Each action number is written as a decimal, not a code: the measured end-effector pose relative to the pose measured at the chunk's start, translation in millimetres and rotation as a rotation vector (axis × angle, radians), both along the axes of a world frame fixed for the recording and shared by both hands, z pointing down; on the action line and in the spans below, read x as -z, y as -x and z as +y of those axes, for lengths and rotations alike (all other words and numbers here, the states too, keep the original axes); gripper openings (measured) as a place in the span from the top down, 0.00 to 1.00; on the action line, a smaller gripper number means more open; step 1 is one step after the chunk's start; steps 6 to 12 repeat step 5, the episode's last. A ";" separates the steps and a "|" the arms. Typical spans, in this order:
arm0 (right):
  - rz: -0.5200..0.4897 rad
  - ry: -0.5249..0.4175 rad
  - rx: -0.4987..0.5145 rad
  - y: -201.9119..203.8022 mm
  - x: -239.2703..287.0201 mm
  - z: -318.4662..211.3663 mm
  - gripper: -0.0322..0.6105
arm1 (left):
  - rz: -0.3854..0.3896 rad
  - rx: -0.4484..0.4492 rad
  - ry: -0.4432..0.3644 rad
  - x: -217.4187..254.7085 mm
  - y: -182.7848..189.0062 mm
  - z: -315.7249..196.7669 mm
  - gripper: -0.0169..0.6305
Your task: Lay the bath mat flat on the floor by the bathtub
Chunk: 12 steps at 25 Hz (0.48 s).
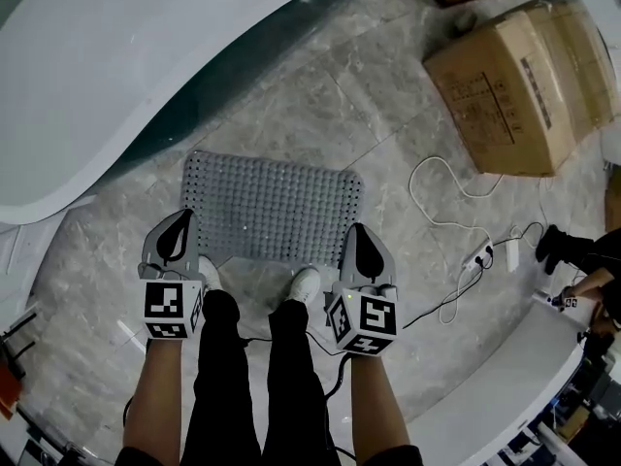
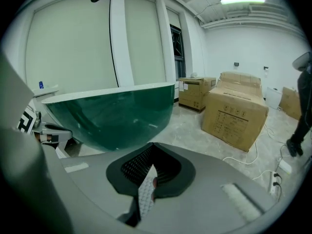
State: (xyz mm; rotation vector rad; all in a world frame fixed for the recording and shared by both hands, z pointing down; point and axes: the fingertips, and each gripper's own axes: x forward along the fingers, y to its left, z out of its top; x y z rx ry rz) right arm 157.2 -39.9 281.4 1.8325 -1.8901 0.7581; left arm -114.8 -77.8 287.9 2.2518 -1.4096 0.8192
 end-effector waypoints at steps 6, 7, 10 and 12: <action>0.009 -0.031 0.023 7.6 37.9 -3.9 0.91 | 0.016 -0.003 -0.036 38.9 -3.5 -4.0 0.97; 0.009 -0.031 0.023 7.6 37.9 -3.9 0.91 | 0.016 -0.003 -0.036 38.9 -3.5 -4.0 0.97; 0.009 -0.031 0.023 7.6 37.9 -3.9 0.91 | 0.016 -0.003 -0.036 38.9 -3.5 -4.0 0.97; 0.009 -0.031 0.023 7.6 37.9 -3.9 0.91 | 0.016 -0.003 -0.036 38.9 -3.5 -4.0 0.97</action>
